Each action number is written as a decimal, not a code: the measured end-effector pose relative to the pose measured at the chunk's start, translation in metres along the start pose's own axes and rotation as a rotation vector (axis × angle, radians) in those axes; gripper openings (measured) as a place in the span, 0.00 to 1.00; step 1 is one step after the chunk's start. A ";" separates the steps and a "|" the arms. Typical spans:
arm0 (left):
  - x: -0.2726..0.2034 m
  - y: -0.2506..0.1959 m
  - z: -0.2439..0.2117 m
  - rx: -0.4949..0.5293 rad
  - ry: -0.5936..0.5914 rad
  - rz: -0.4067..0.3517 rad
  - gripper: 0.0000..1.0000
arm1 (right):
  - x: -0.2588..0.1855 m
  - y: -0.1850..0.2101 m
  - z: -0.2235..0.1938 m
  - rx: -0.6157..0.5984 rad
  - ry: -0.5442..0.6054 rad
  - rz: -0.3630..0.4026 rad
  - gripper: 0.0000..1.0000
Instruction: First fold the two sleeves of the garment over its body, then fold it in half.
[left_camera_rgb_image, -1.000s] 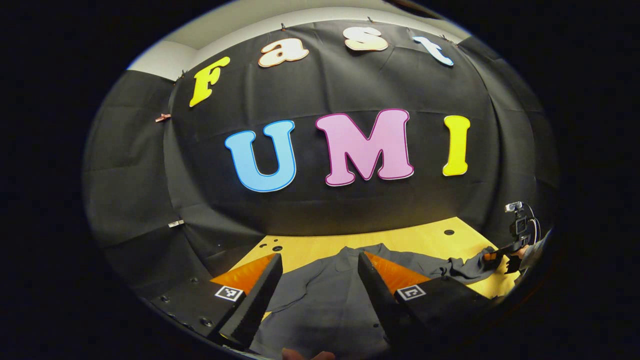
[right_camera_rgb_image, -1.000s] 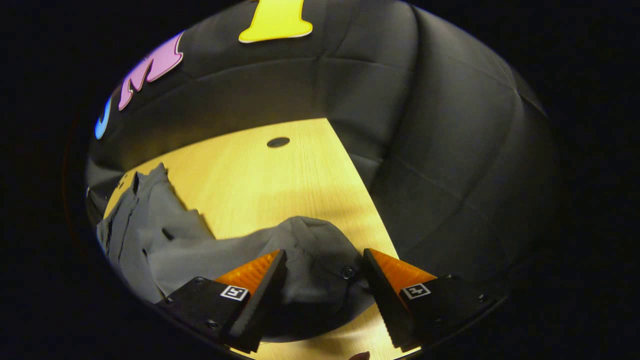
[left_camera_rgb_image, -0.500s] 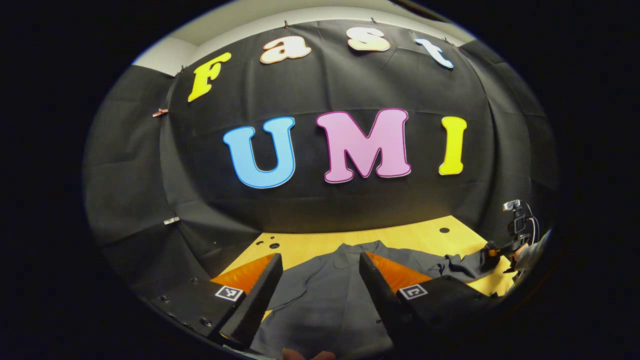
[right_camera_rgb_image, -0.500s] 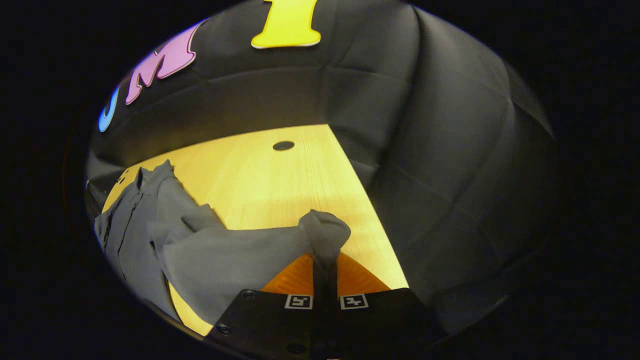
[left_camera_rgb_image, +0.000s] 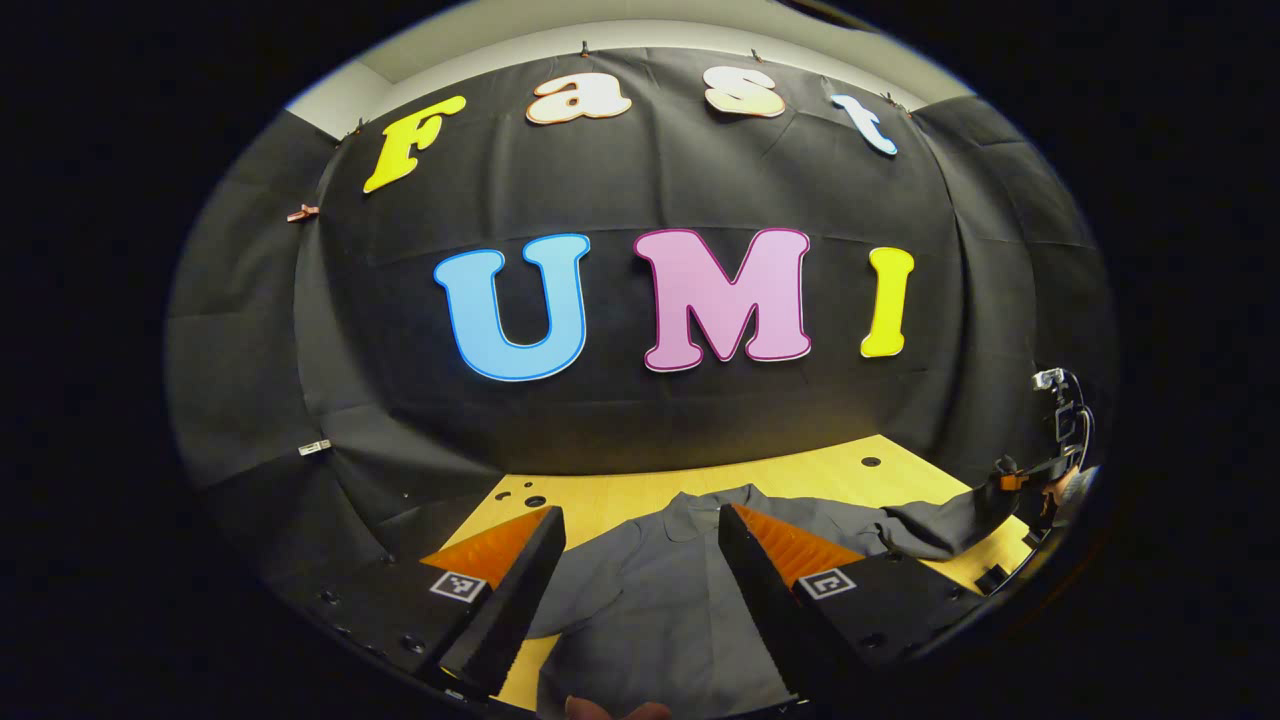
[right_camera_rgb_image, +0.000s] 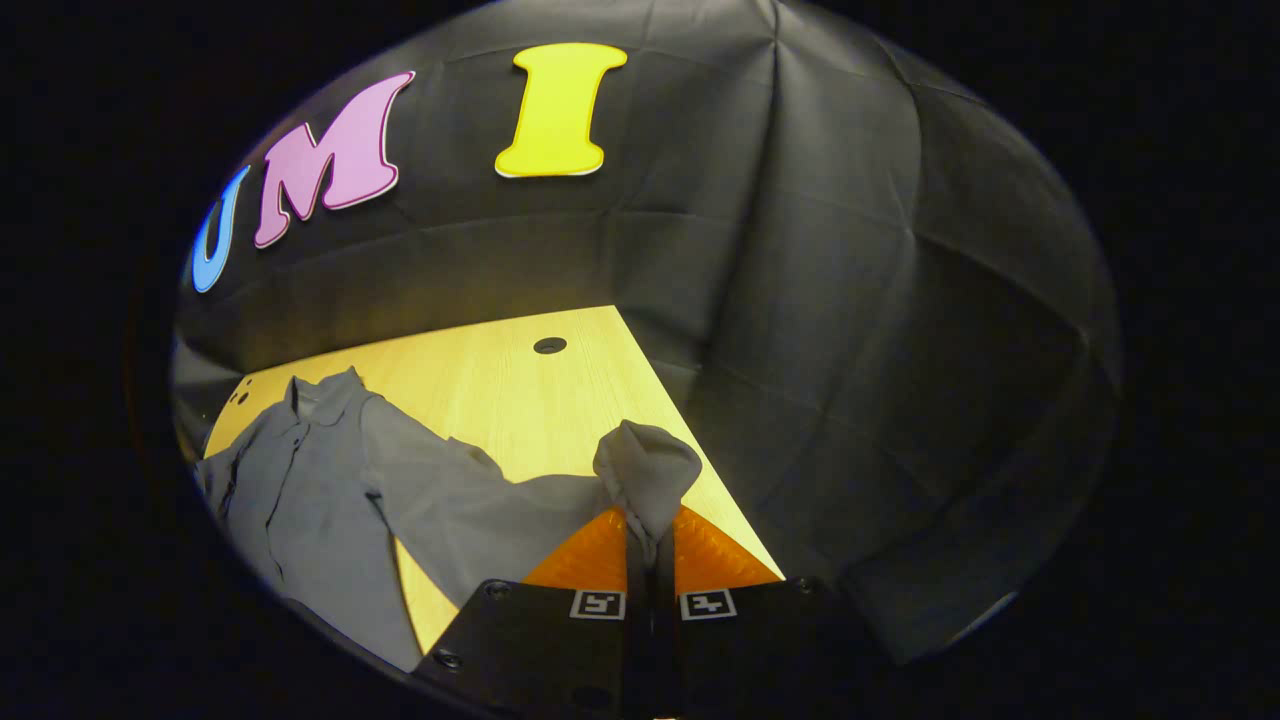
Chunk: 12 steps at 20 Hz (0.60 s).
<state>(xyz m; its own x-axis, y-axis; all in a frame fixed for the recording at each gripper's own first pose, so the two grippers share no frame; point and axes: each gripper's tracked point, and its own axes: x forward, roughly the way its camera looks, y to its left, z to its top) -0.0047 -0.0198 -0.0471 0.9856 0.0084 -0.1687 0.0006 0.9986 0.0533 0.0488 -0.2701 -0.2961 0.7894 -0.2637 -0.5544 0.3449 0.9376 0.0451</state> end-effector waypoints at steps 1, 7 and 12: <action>0.000 0.006 0.001 -0.010 -0.007 -0.011 0.97 | -0.013 0.004 0.002 0.016 -0.014 -0.008 0.05; 0.003 0.038 -0.002 -0.054 -0.039 -0.062 0.97 | -0.085 0.045 0.017 0.024 -0.096 -0.009 0.05; 0.004 0.076 -0.003 -0.066 -0.066 -0.062 0.97 | -0.121 0.108 0.044 0.036 -0.178 0.028 0.05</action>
<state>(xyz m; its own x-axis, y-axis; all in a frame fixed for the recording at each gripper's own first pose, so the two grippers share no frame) -0.0010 0.0567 -0.0472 0.9931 -0.0549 -0.1040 0.0530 0.9984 -0.0207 0.0130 -0.1474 -0.1878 0.8755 -0.2763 -0.3964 0.3368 0.9372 0.0904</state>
